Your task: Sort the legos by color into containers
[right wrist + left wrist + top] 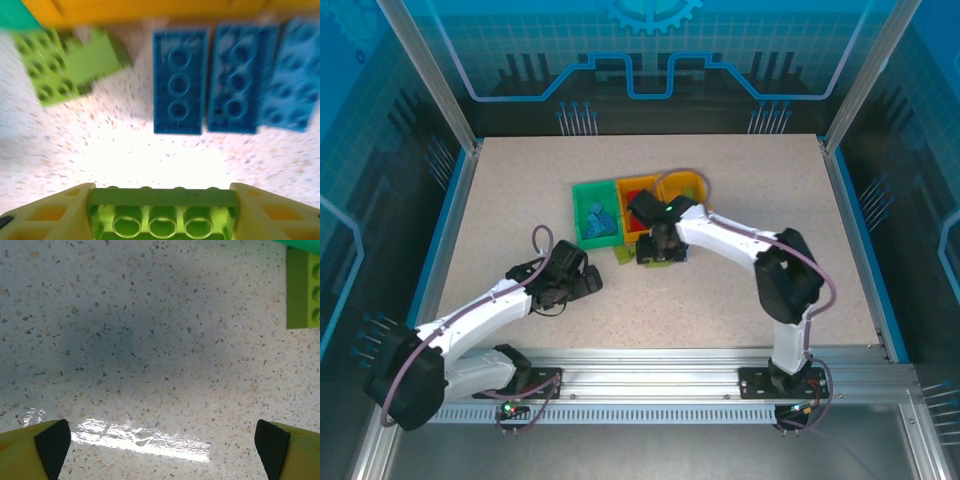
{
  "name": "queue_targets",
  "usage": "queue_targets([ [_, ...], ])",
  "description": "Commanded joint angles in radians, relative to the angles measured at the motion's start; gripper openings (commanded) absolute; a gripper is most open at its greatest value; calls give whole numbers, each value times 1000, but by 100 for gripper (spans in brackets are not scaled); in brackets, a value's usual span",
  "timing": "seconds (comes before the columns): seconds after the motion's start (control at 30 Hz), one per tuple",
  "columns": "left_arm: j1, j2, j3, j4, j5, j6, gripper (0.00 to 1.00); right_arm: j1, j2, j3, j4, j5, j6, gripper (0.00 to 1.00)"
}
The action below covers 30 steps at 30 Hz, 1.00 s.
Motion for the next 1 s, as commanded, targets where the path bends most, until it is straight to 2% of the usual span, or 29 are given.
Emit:
queue_targets([
  [0.0,8,26,30,-4,7,8,99,-133,-66,37,34,-68,-59,54],
  [0.2,5,70,51,36,41,17,99,-315,15,112,86,-152,-69,54],
  [0.5,-14,148,104,39,50,15,99,-400,279,431,-11,-150,-51,56],
  [0.67,-23,187,122,56,62,14,99,-415,379,566,-80,-150,-51,70],
  [0.8,-28,228,142,84,80,11,99,-404,357,555,-63,-173,-46,84],
  [0.97,-28,273,183,95,91,1,99,-365,258,460,-17,-167,-96,90],
])
